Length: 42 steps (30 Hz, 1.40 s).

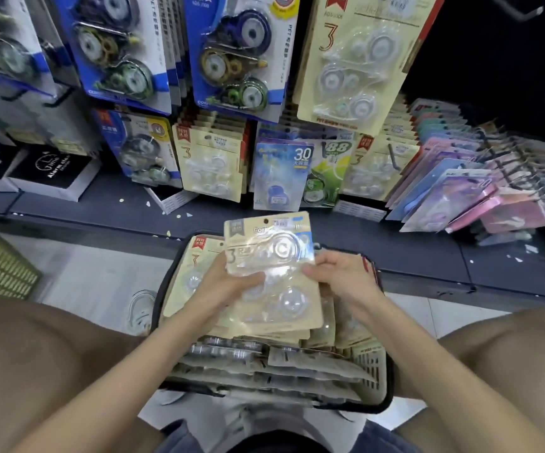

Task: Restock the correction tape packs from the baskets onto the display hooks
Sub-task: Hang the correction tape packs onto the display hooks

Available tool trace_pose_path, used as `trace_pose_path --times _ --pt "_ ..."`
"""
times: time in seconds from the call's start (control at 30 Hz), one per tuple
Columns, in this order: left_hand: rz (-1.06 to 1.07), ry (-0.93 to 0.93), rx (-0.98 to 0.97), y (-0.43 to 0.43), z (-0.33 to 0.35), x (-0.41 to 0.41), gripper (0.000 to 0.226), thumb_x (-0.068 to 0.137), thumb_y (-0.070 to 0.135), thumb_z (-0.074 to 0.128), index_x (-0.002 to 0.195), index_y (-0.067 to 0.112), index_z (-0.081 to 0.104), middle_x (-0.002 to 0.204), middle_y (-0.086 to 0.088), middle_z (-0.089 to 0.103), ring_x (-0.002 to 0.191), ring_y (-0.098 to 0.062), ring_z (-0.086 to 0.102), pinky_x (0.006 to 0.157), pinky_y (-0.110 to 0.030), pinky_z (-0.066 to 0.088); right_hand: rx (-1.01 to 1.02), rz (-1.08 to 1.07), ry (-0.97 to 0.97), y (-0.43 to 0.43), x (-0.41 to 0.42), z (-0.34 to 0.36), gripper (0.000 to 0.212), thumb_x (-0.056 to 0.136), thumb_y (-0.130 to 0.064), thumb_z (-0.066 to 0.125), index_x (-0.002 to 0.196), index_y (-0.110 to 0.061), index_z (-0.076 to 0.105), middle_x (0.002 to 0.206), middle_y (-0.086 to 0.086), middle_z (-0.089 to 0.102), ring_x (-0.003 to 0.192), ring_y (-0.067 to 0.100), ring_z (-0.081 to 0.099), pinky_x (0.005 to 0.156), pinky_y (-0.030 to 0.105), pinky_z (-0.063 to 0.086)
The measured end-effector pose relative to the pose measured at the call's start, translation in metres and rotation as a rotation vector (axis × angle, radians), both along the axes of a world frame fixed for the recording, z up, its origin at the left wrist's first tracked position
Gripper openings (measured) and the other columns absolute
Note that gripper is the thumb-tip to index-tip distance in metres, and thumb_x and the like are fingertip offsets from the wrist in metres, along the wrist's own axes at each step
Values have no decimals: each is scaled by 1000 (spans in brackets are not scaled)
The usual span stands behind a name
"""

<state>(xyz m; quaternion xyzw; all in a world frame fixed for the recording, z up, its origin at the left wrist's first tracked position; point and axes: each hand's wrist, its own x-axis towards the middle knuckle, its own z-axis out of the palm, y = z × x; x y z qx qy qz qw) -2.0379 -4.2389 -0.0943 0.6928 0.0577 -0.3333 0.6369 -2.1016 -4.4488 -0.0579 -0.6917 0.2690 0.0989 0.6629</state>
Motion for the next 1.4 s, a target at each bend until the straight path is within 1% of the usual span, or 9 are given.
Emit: trace_pose_path --times 0.1,0.23,0.47,0.6,0.73,0.9,1.03,1.23,1.4 --pt "109 -7 12 9 -2 0 82 62 13 91 133 12 51 125 -9 65 109 -26 65 90 -39 55 -119 372 150 3 -15 -28 22 84 -34 76 98 -20 67 91 -7 74 81 11 68 65 22 53" --pt "218 -150 86 23 11 6 40 77 -6 76 105 16 58 99 -2 70 87 -21 67 74 -36 54 -407 841 259 2 -42 -60 57 79 -37 80 129 -21 57 121 -2 62 111 13 59 99 30 48" --pt "251 -243 25 32 31 16 42 78 -4 76 112 10 57 104 -7 71 90 -24 69 75 -35 54 -750 1004 149 -1 -50 -69 22 98 -33 57 109 -19 70 111 -3 69 97 13 59 87 31 46" --pt "231 -355 42 29 49 23 39 79 -2 77 108 18 58 105 -1 71 93 -19 68 75 -32 54 -827 863 38 -19 -37 -53 25 103 -23 47 100 -12 69 99 4 69 87 19 57 76 32 43" --pt "177 -496 73 19 76 33 42 80 1 77 107 25 55 104 9 69 92 -9 67 65 -20 48 -745 594 -133 -45 -16 -17 33 101 -19 51 73 -35 55 74 -11 58 80 16 56 73 31 41" --pt "203 -662 93 7 118 54 45 79 9 80 112 26 55 111 7 68 103 -15 66 89 -41 54 -651 224 -439 -69 17 50 21 101 -14 51 84 -11 63 77 -1 61 73 11 54 71 31 40" --pt "257 -808 78 -1 157 70 45 78 11 81 112 28 55 115 8 67 108 -18 64 96 -53 51 -579 -112 -613 -80 45 105 21 101 -15 52 85 -21 65 77 -12 64 70 -6 56 67 15 41" --pt "357 -990 31 -13 207 95 52 80 7 78 121 27 52 118 9 64 114 -16 59 105 -48 44 -462 -404 -745 -86 89 164 21 102 -19 49 96 -14 68 89 -5 71 79 5 63 68 17 48" --pt "383 -1008 -41 -26 230 115 73 82 19 79 144 19 40 130 22 53 129 -7 46 113 -37 34 -441 -486 -716 -89 123 169 24 102 -19 50 90 -8 67 92 14 70 78 16 58 72 34 49"
